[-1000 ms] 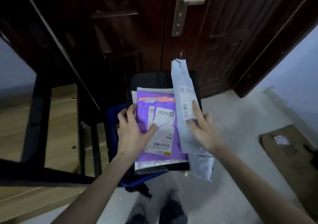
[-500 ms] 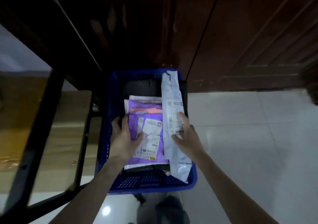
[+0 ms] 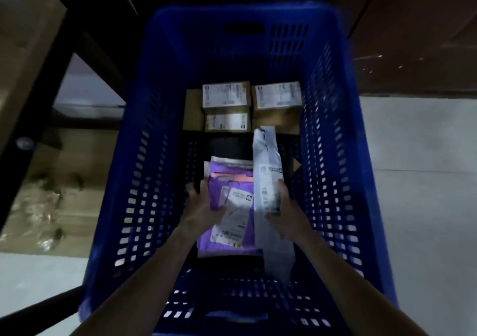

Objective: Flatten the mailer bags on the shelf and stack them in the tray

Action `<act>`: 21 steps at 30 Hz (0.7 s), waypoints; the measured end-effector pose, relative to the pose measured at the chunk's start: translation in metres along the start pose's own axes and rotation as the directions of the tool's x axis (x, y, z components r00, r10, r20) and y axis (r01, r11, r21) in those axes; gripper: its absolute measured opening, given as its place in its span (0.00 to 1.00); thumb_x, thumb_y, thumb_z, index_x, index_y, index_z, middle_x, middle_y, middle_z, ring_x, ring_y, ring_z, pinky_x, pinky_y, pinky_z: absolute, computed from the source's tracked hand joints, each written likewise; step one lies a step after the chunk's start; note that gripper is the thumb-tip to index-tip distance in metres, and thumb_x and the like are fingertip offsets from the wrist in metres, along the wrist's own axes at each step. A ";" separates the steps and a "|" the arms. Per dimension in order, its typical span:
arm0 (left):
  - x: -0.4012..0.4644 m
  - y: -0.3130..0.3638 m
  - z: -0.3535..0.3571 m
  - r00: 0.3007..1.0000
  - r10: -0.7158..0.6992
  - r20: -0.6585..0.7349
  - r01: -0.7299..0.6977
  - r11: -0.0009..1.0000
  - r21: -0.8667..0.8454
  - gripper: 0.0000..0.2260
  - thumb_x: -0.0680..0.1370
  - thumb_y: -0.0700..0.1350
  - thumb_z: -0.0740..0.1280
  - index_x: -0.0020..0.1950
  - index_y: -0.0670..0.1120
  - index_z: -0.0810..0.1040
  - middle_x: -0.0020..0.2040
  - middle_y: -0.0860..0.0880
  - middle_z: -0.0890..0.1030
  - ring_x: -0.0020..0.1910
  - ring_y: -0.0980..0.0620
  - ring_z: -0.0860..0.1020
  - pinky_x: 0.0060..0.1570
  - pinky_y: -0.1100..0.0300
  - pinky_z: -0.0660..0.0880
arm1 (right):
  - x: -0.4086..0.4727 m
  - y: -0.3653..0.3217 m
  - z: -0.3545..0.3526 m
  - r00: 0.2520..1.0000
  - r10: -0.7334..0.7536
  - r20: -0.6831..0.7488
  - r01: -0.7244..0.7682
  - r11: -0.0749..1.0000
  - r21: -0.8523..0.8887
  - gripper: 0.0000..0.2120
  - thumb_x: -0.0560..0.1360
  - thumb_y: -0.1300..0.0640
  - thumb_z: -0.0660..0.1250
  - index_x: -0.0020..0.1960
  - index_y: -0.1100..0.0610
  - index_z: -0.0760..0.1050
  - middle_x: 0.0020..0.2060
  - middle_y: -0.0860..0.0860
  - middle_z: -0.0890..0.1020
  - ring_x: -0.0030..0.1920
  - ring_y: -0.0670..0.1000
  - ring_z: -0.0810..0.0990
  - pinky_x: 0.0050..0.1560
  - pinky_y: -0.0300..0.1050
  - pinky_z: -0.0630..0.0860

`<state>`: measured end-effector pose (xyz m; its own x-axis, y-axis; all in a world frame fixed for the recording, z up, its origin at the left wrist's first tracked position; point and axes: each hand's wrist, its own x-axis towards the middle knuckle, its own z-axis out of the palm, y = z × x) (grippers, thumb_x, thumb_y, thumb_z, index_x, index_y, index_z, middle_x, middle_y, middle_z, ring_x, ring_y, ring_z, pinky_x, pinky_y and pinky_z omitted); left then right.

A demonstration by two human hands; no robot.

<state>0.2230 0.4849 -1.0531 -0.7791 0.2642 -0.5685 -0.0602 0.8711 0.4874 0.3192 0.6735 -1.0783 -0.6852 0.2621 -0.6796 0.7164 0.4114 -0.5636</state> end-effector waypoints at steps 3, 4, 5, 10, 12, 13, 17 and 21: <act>0.009 -0.018 0.017 0.996 -0.052 0.067 0.052 0.999 -0.009 0.40 0.72 0.46 0.72 0.76 0.47 0.50 0.72 0.38 0.49 0.66 0.37 0.67 0.57 0.56 0.70 | 0.010 0.017 0.009 0.995 -0.019 0.099 0.024 0.998 -0.052 0.45 0.75 0.53 0.67 0.75 0.43 0.36 0.71 0.61 0.63 0.60 0.63 0.75 0.55 0.56 0.76; 0.011 -0.023 0.021 0.991 -0.083 0.109 0.084 0.996 -0.006 0.41 0.73 0.46 0.72 0.76 0.47 0.49 0.73 0.38 0.46 0.68 0.36 0.65 0.60 0.55 0.68 | 0.013 0.021 0.010 0.991 -0.008 0.131 0.018 0.997 -0.076 0.46 0.75 0.52 0.67 0.76 0.45 0.35 0.71 0.61 0.63 0.60 0.62 0.75 0.55 0.55 0.77; 0.013 -0.029 0.025 0.986 -0.100 0.132 0.102 0.995 -0.010 0.41 0.73 0.46 0.72 0.76 0.47 0.48 0.74 0.38 0.44 0.69 0.36 0.64 0.63 0.55 0.67 | 0.017 0.024 0.011 0.989 0.003 0.151 0.011 0.996 -0.093 0.46 0.75 0.52 0.67 0.76 0.45 0.34 0.71 0.61 0.63 0.59 0.62 0.75 0.54 0.54 0.77; 0.017 -0.043 0.026 0.979 -0.123 0.161 0.128 0.992 -0.017 0.38 0.75 0.47 0.69 0.77 0.46 0.47 0.76 0.39 0.50 0.74 0.42 0.58 0.68 0.57 0.59 | 0.022 0.027 0.019 0.980 0.062 0.190 -0.028 0.984 -0.175 0.47 0.75 0.50 0.66 0.74 0.43 0.31 0.74 0.64 0.53 0.54 0.64 0.77 0.48 0.52 0.79; 0.012 -0.037 0.017 0.983 -0.082 0.166 0.092 0.994 -0.053 0.36 0.76 0.46 0.68 0.77 0.47 0.49 0.76 0.42 0.53 0.74 0.44 0.57 0.67 0.58 0.59 | 0.014 0.020 0.016 0.984 0.079 0.161 -0.050 0.983 -0.177 0.46 0.74 0.48 0.67 0.75 0.43 0.33 0.75 0.61 0.45 0.64 0.65 0.71 0.57 0.58 0.76; 0.010 -0.034 0.012 0.988 -0.044 0.147 0.056 0.995 -0.084 0.35 0.76 0.46 0.68 0.77 0.48 0.51 0.75 0.43 0.56 0.73 0.45 0.59 0.66 0.58 0.61 | 0.009 0.015 0.014 0.989 0.070 0.132 -0.047 0.985 -0.166 0.45 0.74 0.48 0.66 0.75 0.44 0.35 0.75 0.59 0.45 0.66 0.65 0.68 0.58 0.59 0.75; -0.021 -0.007 -0.020 0.995 0.050 0.085 -0.042 0.994 -0.097 0.31 0.77 0.45 0.67 0.76 0.47 0.55 0.71 0.47 0.63 0.70 0.50 0.63 0.61 0.62 0.63 | -0.027 -0.018 -0.011 0.999 -0.009 0.040 0.016 0.987 -0.159 0.39 0.76 0.50 0.64 0.77 0.52 0.42 0.75 0.58 0.50 0.71 0.61 0.63 0.67 0.53 0.67; -0.079 0.041 -0.077 0.996 0.085 0.041 -0.084 0.996 -0.028 0.34 0.78 0.48 0.65 0.77 0.46 0.49 0.78 0.46 0.52 0.76 0.50 0.53 0.68 0.63 0.54 | -0.091 -0.070 -0.056 0.998 -0.059 -0.035 0.053 0.984 -0.169 0.34 0.76 0.52 0.64 0.76 0.56 0.51 0.71 0.59 0.60 0.67 0.61 0.68 0.62 0.49 0.70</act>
